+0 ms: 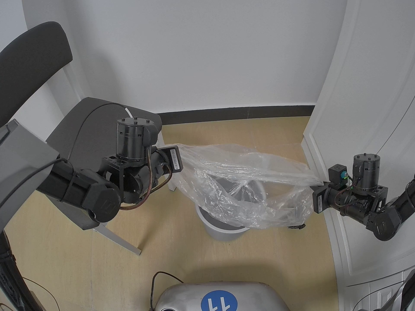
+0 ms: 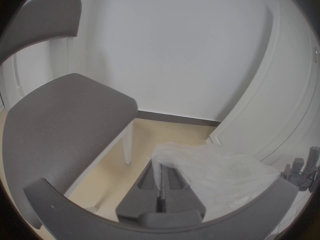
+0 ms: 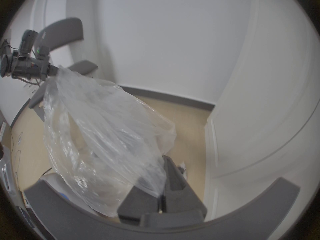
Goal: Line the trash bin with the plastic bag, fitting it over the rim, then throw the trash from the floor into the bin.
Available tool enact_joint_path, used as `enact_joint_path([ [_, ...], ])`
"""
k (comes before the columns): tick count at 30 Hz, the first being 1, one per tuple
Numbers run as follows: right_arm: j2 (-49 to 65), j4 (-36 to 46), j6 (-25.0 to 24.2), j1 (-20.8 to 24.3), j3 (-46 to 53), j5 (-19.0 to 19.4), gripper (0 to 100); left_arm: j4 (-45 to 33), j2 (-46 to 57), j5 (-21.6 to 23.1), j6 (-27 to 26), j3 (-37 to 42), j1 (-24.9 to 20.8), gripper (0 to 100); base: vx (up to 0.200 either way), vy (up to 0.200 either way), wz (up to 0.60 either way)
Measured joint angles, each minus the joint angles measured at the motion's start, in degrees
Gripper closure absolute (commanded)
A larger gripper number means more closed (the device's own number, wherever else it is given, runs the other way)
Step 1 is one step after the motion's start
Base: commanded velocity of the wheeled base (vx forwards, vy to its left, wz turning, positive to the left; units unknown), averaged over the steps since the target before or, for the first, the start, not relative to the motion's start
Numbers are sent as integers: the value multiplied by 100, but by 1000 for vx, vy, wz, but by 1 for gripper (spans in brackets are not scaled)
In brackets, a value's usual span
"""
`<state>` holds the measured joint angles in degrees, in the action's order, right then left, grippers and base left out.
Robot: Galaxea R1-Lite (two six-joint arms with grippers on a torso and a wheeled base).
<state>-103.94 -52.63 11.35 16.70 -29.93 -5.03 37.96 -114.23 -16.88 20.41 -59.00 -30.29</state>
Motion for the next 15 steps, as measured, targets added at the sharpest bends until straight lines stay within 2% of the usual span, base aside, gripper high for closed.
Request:
enact_joint_path([
  [7, -402, -1865, 340, 46, 446, 373, 100, 703, -24, 263, -126, 283, -311, 100, 0, 0, 0],
  [15, -940, -2648, 349, 345, 629, 477, 100, 912, 48, 369, -108, 575, -866, 100, 0, 0, 0],
])
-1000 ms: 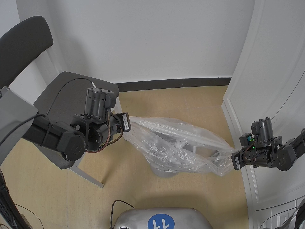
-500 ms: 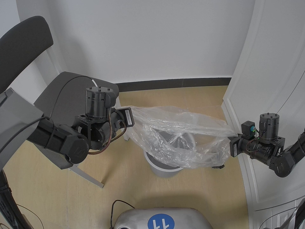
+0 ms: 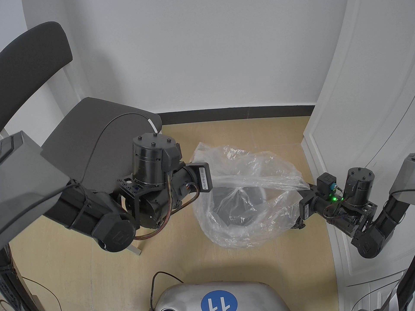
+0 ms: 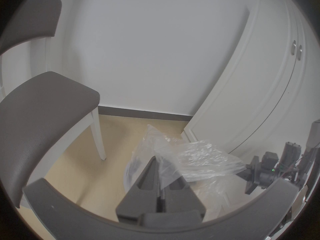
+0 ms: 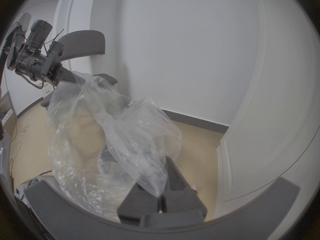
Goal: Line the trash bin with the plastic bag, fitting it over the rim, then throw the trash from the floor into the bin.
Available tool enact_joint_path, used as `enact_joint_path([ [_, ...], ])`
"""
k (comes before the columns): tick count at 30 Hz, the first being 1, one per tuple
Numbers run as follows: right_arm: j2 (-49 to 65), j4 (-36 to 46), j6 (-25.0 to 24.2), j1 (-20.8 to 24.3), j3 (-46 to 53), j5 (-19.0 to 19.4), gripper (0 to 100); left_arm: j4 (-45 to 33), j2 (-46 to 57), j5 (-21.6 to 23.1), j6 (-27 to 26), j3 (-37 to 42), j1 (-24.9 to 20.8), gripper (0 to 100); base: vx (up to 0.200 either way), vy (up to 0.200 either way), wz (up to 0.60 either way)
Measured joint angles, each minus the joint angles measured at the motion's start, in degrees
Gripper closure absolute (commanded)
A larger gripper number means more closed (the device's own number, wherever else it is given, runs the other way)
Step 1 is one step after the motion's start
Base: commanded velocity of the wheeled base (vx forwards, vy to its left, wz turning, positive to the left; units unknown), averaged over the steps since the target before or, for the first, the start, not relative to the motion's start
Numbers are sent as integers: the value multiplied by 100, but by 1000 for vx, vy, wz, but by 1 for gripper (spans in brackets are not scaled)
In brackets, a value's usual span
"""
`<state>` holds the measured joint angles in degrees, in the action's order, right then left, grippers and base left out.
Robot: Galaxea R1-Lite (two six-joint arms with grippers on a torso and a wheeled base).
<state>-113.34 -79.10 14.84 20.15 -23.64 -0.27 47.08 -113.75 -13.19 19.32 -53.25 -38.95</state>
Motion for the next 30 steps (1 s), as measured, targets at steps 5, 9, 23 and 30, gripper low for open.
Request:
enact_joint_path([
  [5, -286, -453, -67, 110, 16, -2, 100, 233, 22, -2, -2, 99, -145, 100, 0, 0, 0],
  [9, -518, -541, -85, 143, 10, -11, 100, 295, 5, 2, -2, 138, -184, 100, 0, 0, 0],
  [23, -246, 461, 243, -445, 121, -71, 100, -283, 232, 2, -479, 155, 581, 100, 0, 0, 0],
  [30, 99, 1068, 368, -670, 101, -150, 100, -679, 499, -40, -1092, 260, 1018, 100, 0, 0, 0],
])
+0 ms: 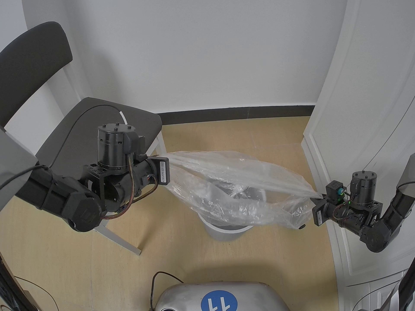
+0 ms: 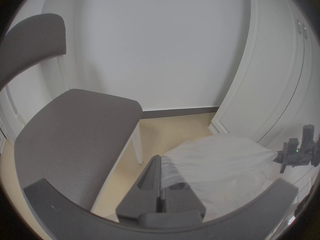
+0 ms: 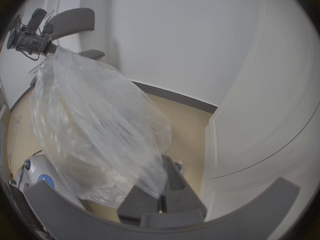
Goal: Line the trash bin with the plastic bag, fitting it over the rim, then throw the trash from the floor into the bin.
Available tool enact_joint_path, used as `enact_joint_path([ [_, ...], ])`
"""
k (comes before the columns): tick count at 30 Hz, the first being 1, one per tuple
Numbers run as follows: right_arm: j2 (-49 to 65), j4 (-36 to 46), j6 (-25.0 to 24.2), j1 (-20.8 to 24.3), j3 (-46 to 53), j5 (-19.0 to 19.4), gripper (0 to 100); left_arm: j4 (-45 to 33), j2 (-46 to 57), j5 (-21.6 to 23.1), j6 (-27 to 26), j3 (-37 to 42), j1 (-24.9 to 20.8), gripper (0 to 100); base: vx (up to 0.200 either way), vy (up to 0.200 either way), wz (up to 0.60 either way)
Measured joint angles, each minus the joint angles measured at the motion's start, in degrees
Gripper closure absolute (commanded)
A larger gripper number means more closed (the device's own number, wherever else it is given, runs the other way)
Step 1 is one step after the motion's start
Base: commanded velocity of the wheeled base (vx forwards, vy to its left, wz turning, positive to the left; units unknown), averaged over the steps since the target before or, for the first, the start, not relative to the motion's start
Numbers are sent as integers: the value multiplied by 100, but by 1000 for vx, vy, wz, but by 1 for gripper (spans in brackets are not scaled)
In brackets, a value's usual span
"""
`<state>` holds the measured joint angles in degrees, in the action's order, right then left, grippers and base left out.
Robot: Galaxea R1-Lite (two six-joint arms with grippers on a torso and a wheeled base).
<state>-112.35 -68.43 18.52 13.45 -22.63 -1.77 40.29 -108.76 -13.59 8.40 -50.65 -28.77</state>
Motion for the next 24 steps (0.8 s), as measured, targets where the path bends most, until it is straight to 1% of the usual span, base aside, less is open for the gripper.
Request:
enact_joint_path([
  [8, 102, 30, 226, -141, 33, -48, 100, -20, 68, 10, -132, 77, 201, 100, 0, 0, 0],
  [15, 141, 49, 578, -245, 162, -9, 100, -24, 63, 10, -171, 99, 234, 100, 0, 0, 0],
  [18, 144, 82, 608, -271, 194, -4, 100, -28, 50, 7, -202, 123, 239, 100, 0, 0, 0],
  [24, 196, 649, 727, -389, 160, 7, 100, -28, 5, 10, -305, 165, 282, 100, 0, 0, 0],
])
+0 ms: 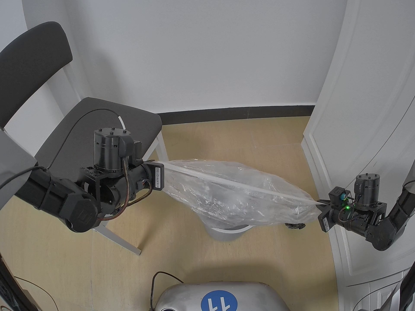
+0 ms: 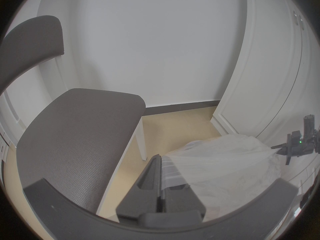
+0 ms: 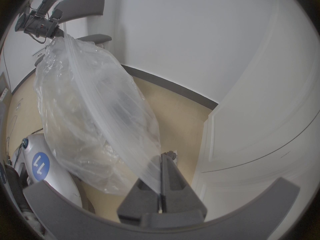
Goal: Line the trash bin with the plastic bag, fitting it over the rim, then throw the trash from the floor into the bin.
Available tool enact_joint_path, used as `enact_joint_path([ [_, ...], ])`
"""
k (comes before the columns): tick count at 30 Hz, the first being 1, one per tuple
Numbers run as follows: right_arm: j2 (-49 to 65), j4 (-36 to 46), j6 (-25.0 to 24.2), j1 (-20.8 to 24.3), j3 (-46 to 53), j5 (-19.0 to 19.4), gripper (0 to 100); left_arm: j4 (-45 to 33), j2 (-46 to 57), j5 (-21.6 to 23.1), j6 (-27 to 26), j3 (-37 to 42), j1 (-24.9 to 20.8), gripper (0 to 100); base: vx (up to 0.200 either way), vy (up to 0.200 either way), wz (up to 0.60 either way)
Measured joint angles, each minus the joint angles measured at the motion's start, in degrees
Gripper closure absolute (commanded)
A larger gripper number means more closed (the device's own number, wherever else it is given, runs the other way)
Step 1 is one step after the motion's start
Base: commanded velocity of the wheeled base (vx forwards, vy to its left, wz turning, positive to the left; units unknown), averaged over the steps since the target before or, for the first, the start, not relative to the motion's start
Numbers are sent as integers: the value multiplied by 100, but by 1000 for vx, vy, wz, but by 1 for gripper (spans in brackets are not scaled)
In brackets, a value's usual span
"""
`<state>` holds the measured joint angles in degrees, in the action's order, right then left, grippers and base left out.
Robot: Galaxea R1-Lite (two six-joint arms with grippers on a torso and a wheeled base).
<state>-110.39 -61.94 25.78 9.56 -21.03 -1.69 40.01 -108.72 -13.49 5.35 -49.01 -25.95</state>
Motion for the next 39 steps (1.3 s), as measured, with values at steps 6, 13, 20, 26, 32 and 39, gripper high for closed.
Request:
enact_joint_path([
  [6, 40, 71, 110, -138, -46, 2, 100, 2, -57, 12, -84, 0, 138, 100, 0, 0, 0],
  [13, 71, -16, 104, -179, -102, -9, 100, 222, -197, 34, -111, -41, 190, 100, 0, 0, 0],
  [20, 79, -640, 98, -30, -46, -44, 100, 1286, -429, -76, -126, -7, -63, 100, 0, 0, 0],
  [26, 35, -1508, 104, 308, 146, -30, 100, 2423, -633, -38, -188, 238, -563, 100, 0, 0, 0],
  [32, -17, -1724, 95, 612, 279, -18, 100, 2661, -757, 12, -191, 461, -952, 100, 0, 0, 0],
  [39, -255, -2356, 54, 929, 290, -54, 100, 2831, -845, 28, -106, 521, -1241, 100, 0, 0, 0],
])
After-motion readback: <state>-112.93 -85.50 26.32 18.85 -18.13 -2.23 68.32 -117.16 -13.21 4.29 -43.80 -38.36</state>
